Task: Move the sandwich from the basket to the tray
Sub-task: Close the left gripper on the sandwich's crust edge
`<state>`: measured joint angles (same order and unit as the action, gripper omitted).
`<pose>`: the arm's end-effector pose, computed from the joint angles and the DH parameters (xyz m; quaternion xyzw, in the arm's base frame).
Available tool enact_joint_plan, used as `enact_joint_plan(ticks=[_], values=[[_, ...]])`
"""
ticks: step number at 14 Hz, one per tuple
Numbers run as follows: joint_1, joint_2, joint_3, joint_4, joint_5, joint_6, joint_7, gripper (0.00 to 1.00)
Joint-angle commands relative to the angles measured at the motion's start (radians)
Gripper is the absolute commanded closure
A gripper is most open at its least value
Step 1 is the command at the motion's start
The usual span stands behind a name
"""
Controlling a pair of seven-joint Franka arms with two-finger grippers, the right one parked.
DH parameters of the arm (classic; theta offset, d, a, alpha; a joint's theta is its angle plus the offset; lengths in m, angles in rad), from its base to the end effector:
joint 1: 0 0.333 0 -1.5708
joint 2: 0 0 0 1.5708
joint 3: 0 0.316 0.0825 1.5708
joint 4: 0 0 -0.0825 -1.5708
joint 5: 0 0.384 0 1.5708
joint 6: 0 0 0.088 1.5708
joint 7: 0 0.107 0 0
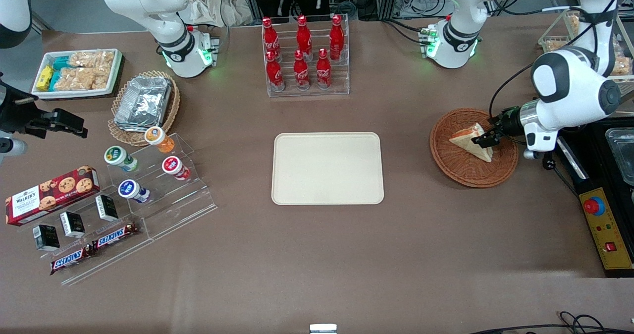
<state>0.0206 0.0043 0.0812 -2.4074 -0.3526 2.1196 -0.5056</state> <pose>0.4562 0.0309 0.2915 0.8959 0.3985 -0.1673 0.1031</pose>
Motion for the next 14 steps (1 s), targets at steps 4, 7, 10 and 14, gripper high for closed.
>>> enact_joint_plan(ticks=[4,7,10,14], values=[[0.019,0.091,-0.004,-0.007,-0.086,0.055,-0.016,0.01],[0.019,0.129,-0.006,-0.007,-0.101,0.080,-0.059,0.01],[0.019,0.155,-0.006,-0.007,-0.115,0.086,-0.059,0.05],[0.019,0.160,-0.006,-0.007,-0.117,0.085,-0.065,0.26]])
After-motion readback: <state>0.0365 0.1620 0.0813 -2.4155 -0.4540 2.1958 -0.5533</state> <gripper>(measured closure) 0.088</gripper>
